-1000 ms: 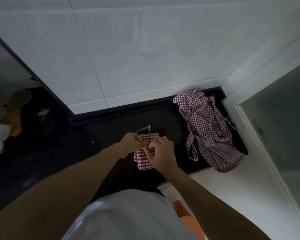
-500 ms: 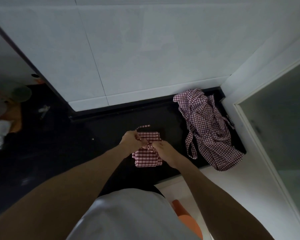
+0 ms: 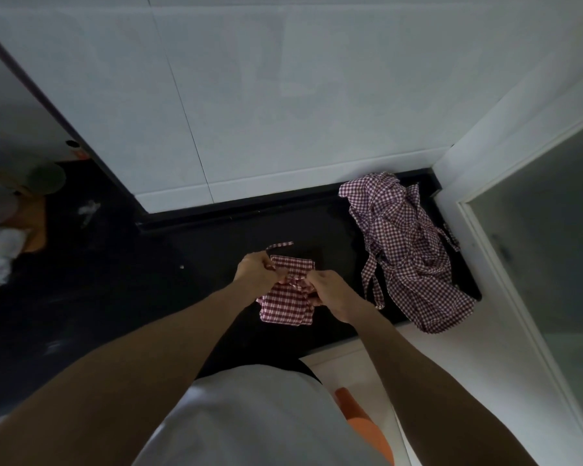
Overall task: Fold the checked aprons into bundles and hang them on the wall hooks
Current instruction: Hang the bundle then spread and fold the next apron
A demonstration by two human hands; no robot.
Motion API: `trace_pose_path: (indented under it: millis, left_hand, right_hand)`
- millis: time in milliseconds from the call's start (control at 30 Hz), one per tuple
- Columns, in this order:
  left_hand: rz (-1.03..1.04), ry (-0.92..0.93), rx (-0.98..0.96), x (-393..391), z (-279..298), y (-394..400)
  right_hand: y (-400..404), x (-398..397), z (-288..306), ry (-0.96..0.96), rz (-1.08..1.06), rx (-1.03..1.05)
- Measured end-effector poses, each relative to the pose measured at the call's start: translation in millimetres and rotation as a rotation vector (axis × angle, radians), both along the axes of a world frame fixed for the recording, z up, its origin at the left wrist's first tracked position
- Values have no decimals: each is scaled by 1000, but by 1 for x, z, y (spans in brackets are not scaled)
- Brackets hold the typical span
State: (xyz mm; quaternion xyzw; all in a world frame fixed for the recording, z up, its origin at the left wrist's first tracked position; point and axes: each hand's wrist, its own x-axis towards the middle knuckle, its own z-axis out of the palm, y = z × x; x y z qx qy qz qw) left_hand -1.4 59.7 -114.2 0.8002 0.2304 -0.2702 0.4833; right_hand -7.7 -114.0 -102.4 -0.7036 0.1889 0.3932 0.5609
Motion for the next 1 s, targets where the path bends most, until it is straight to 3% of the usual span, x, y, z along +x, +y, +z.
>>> trace_pose_path:
  millis: [100,367,533,667,867,1000]
  left_hand:
    - [86,15,29,-4,-4,8]
    - [261,113,43,-9,-14,19]
    - [279,113,50,-11,-15,16]
    - [186,18,101,-11,-12,7]
    - [232,-17,132,-1,-5,-1]
    - [365,43,91,-6,-12,5]
  right_hand:
    - [-12,-1,-5,58,-7,46]
    - [-33,-16,-24,282,-383,263]
    - [-33,-18,-28,210,-505,369]
    - [-33,-14,-24,150,-478,522]
    - [-40,-12,-19,158,-433,646]
    - [-50,-22,-34,257,-654,812]
